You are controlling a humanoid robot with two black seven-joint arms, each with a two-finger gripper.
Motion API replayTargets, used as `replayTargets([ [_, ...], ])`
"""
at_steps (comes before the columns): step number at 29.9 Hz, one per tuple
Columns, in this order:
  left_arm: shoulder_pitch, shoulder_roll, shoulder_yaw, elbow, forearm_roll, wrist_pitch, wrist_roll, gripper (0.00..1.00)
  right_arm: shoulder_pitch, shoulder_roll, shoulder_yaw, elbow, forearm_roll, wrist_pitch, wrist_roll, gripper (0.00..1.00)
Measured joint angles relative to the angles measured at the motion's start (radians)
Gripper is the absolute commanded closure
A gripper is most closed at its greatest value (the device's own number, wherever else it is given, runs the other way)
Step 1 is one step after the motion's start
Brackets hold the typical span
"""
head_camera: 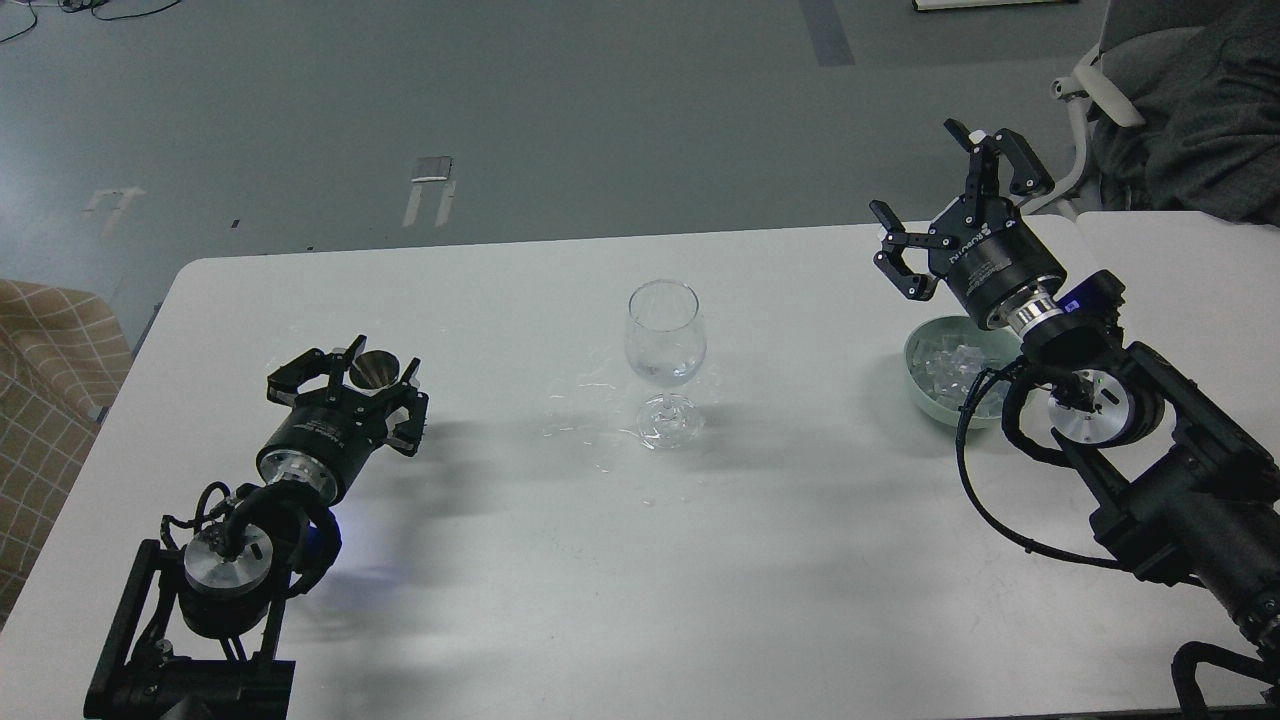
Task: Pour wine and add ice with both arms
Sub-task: 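Lower the jigger onto the table with the left gripper and open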
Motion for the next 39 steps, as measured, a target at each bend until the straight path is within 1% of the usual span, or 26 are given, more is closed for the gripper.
replayTargets([
  [2, 0.0, 0.0, 0.0, 0.0, 0.004, 0.001, 0.0, 0.4, -0.001, 0.0, 0.001, 0.0, 0.0, 0.0, 0.0, 0.0],
  [4, -0.001, 0.0, 0.0, 0.0, 0.005, 0.001, 0.0, 0.25, -0.002, 0.0, 0.001, 0.0, 0.0, 0.0, 0.0, 0.0],
  [5, -0.001, 0.0, 0.0, 0.0, 0.005, 0.002, 0.0, 0.25, -0.003, 0.0, 0.001, 0.0, 0.0, 0.0, 0.0, 0.0],
  [6, -0.002, 0.0, 0.0, 0.0, 0.005, 0.002, 0.0, 0.16, -0.004, 0.0, 0.001, 0.0, 0.0, 0.0, 0.0, 0.0],
  [8, -0.002, 0.0, 0.0, 0.001, 0.006, 0.003, 0.0, 0.07, -0.005, 0.0, 0.002, 0.001, 0.0, 0.0, 0.0, 0.0],
  [9, -0.002, 0.0, 0.0, 0.001, 0.006, 0.003, 0.0, 0.04, -0.005, 0.0, 0.002, 0.001, 0.0, 0.0, 0.0, 0.0],
  [22, 0.005, 0.0, -0.011, 0.007, 0.001, 0.0, 0.004, 0.02, -0.006, 0.0, 0.004, 0.001, 0.0, 0.0, 0.0, 0.0],
  [28, 0.022, 0.006, -0.024, 0.007, -0.016, -0.009, 0.018, 0.02, -0.006, -0.001, 0.003, 0.001, 0.0, 0.0, 0.0, 0.0],
  [30, 0.034, 0.013, -0.035, 0.006, -0.018, -0.015, 0.033, 0.02, -0.006, -0.001, 0.004, 0.001, 0.0, 0.0, 0.0, 0.0],
  [35, 0.092, 0.02, -0.077, -0.004, -0.028, -0.092, 0.09, 0.02, -0.004, -0.002, 0.005, 0.001, 0.0, 0.0, 0.0, 0.0],
  [39, 0.158, 0.056, -0.087, -0.01, -0.03, -0.184, 0.121, 0.02, -0.004, -0.004, 0.005, 0.001, -0.001, 0.0, 0.0, 0.0],
])
